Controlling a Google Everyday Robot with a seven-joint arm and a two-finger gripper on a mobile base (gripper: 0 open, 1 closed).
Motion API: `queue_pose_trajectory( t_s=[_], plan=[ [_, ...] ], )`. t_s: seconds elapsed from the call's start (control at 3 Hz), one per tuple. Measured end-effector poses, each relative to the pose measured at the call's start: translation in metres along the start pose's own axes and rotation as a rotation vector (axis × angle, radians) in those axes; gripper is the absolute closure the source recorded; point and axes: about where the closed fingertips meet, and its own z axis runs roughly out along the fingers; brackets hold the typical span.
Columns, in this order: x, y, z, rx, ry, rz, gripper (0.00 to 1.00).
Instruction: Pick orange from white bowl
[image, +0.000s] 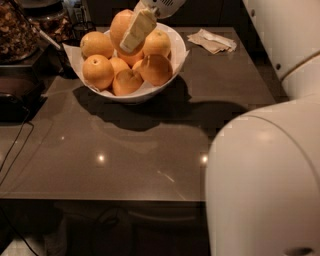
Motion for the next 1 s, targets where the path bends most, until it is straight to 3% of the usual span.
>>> queue_pose_trajectory(
  t_s=[0.33,1.0],
  plan=[
    [-0.007,0.031,-0.026,0.030,-0.078,0.007,1.00],
    [0.004,0.041,-0.011,0.002,-0.059,0.027,1.00]
  ],
)
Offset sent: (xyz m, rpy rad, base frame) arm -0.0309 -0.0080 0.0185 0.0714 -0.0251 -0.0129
